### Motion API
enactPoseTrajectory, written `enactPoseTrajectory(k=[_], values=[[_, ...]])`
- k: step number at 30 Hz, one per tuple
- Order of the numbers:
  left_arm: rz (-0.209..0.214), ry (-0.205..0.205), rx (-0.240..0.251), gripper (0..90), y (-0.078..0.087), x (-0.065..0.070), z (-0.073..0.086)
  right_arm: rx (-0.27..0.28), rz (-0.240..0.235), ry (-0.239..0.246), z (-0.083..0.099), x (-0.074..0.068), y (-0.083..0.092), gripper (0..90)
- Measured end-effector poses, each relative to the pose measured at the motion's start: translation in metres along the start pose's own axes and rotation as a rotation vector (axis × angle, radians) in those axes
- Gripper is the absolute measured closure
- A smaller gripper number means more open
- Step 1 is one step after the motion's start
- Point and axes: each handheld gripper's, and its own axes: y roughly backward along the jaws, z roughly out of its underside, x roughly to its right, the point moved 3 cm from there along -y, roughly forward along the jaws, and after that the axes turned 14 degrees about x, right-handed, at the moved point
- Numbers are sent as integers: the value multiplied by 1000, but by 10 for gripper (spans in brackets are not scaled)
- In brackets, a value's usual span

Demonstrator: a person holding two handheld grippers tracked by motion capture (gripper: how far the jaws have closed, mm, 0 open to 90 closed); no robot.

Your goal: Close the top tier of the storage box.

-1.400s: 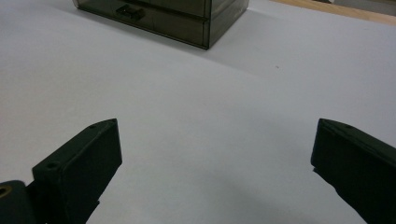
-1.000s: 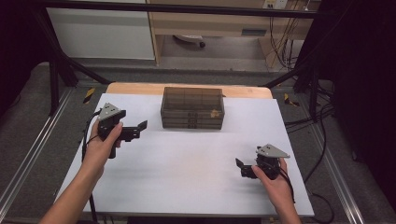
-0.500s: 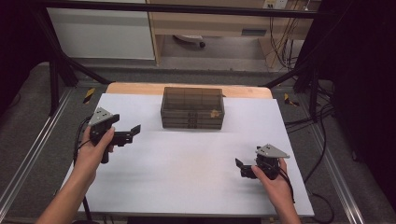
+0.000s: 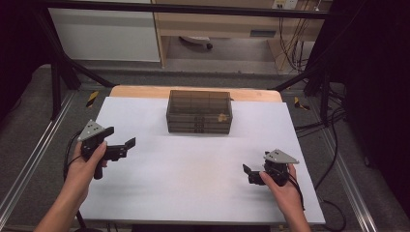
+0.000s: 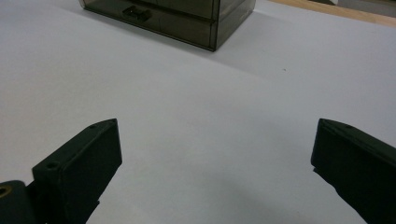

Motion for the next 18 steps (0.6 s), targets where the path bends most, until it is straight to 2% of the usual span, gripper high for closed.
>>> enactPoseTrajectory(k=[8,18], values=[[-8,21,-1,45,13,-2,11,2,-2,0,0,0,0,24],[-20,39,-8,46,22,-6,24,-3,-7,2,0,-2,-1,24]])
